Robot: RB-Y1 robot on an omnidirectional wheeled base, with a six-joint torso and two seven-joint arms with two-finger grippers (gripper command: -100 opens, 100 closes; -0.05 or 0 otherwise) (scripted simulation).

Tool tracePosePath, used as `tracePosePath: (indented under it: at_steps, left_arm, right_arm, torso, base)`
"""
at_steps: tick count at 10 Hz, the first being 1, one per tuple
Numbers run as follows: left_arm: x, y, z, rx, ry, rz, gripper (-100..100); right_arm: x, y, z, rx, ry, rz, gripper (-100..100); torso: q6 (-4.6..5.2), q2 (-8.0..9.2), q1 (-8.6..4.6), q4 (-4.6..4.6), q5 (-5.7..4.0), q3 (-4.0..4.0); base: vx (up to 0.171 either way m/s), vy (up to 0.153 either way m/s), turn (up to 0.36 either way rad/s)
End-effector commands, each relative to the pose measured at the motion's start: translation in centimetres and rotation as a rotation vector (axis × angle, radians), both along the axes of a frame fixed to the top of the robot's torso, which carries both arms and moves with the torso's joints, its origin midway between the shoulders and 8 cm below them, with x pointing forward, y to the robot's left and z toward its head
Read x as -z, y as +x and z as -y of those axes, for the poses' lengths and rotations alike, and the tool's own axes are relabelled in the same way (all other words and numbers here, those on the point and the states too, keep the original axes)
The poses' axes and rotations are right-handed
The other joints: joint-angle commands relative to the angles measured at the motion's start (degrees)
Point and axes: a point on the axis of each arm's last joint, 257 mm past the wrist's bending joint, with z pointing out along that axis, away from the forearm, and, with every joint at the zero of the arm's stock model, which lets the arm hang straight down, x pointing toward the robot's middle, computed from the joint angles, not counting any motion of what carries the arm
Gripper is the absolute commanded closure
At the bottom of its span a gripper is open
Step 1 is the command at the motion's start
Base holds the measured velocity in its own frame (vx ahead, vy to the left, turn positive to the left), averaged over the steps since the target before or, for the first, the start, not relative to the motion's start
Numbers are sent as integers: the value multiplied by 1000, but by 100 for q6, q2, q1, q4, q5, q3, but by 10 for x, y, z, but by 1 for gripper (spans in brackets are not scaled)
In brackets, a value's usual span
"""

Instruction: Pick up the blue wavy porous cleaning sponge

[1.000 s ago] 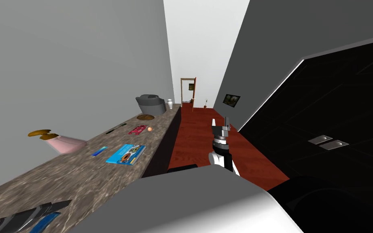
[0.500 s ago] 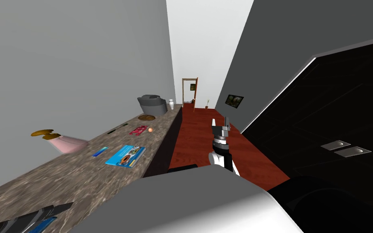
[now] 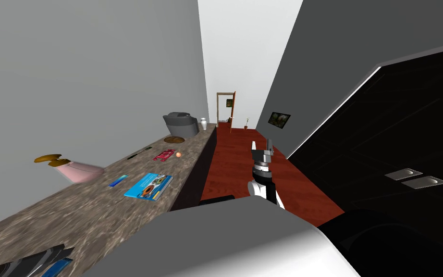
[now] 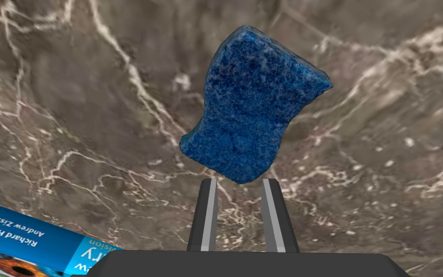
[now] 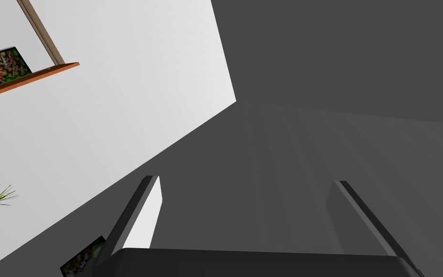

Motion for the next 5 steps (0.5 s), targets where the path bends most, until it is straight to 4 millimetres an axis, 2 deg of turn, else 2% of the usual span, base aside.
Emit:
tracePosePath:
  at_steps: [1,2,3,4,5]
  left_arm:
    - [0,0,0,0,0,0,100]
    - [0,0,0,0,0,0,100]
    - [0,0,0,0,0,0,0]
    - [-4,3,-2,-6,-3,-1,100]
    - [-6,4,-3,-9,-4,-1,100]
  right_arm:
    - [0,0,0,0,0,0,0]
    - [0,0,0,0,0,0,0]
    - [0,0,0,0,0,0,0]
    - [0,0,0,0,0,0,0]
    - [0,0,0,0,0,0,0]
  torso:
    - [0,0,0,0,0,0]
    - [1,0,2,0,0,0]
    - [1,0,2,0,0,0]
    - [1,1,3,0,0,0]
    - [5,10,3,3,-2,6]
  base:
    - [0,0,0]
    - [0,0,0]
    - [0,0,0]
    - [-41,0,-61]
    - [-67,7,-73]
